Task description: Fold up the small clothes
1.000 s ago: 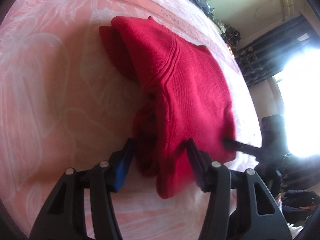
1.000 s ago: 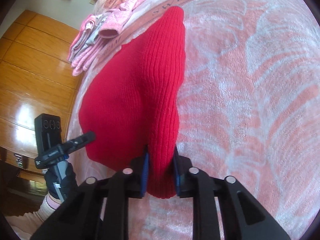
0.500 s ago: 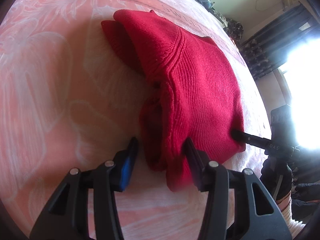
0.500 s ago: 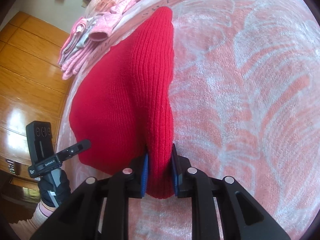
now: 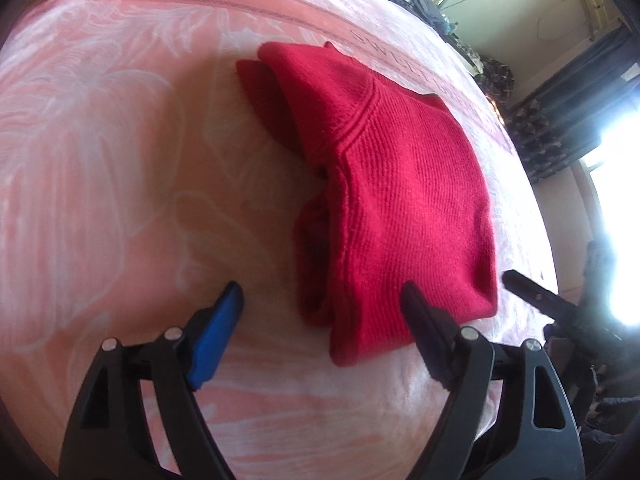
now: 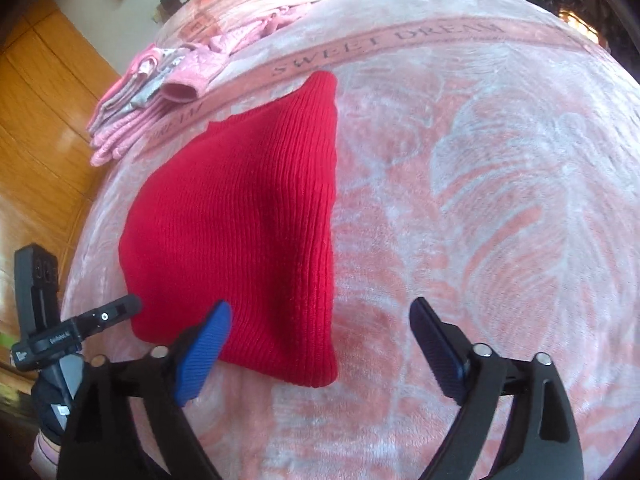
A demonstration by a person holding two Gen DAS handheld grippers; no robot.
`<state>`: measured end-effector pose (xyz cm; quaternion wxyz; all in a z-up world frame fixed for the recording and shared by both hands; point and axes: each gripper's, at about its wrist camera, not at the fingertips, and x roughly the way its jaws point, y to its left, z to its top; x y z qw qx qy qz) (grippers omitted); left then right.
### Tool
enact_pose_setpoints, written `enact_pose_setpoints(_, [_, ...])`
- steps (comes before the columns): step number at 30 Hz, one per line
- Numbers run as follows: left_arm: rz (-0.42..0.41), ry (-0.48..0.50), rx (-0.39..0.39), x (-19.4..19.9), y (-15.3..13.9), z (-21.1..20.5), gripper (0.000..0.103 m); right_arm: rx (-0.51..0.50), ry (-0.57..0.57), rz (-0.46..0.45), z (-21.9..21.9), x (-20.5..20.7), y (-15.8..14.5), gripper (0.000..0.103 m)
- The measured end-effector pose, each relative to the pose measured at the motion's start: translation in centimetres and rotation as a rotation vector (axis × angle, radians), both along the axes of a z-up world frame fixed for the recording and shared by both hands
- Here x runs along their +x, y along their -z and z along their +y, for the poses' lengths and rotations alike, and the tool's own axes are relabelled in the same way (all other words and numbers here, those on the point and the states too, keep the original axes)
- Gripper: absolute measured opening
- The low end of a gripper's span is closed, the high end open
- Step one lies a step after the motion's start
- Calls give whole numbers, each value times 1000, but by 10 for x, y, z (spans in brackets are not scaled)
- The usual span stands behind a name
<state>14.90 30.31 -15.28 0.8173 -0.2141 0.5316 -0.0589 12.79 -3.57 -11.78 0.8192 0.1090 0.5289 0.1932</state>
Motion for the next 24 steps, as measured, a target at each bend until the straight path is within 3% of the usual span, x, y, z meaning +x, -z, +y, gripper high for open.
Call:
enact_pose_setpoints(4, [7,-59,115,-8,-11,7,86,-68,33,-24,-3,-4,-9,98])
enact_pose_setpoints(10, [27,-99,197,-23,-26,9,90,-128,39,-73,-1,-12,-21,99])
enact_pose_setpoints(19, [28,-111,278,-45,-48,-10,90,-181,70,-78,-1,-25,-33,99])
enact_pose_setpoints(24, [12,-101,264,-55,-59,-18,91,-163,74,-98,-3,-36,-45,99])
